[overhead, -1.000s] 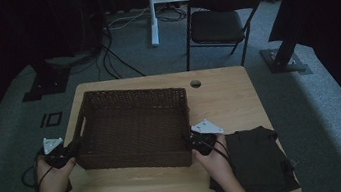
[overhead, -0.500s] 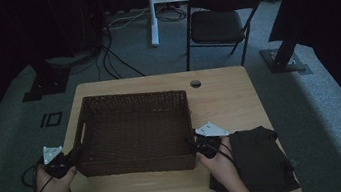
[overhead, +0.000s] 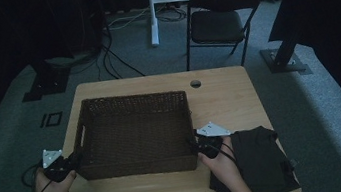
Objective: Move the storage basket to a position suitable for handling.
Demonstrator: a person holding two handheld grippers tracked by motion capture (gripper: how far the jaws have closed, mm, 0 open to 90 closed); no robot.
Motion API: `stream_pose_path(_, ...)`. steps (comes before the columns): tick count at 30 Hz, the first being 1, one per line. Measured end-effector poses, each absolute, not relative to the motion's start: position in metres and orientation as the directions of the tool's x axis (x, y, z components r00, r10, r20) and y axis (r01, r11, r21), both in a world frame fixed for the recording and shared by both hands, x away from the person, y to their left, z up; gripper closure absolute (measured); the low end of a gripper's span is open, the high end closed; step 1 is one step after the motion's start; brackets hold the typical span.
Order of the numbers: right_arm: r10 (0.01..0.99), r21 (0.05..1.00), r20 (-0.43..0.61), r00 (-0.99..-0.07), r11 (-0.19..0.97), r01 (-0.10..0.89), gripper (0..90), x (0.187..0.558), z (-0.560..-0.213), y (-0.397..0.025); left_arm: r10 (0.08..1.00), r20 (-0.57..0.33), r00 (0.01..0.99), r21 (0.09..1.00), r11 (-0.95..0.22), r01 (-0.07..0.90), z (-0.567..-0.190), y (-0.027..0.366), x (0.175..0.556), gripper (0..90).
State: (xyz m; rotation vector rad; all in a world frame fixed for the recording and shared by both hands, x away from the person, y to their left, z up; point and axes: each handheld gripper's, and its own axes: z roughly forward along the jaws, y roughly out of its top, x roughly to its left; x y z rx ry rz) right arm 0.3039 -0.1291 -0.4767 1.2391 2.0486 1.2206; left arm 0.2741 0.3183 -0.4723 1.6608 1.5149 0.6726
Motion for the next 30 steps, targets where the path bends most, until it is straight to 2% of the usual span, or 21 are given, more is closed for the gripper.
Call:
stream_pose_path(11,0.857,0.86,0.065,-0.512,0.212,0.464,59.5,0.322,-0.477,-0.132,0.983,-0.119,0.14,0.82,0.018,0.572,-0.473,0.316,0.285,79.6)
stream_pose_path(19,0.857,0.855,0.05,-0.512,0.229,0.466,59.3,0.322,-0.475,-0.129,0.981,-0.136,0.139,0.816,0.031,0.577,-0.473,0.319,0.288,79.6)
stream_pose_path(30,0.866,0.855,0.064,-0.496,0.208,0.474,58.9,0.323,-0.475,-0.121,0.986,-0.111,0.126,0.817,0.018,0.577,-0.472,0.324,0.297,79.7)
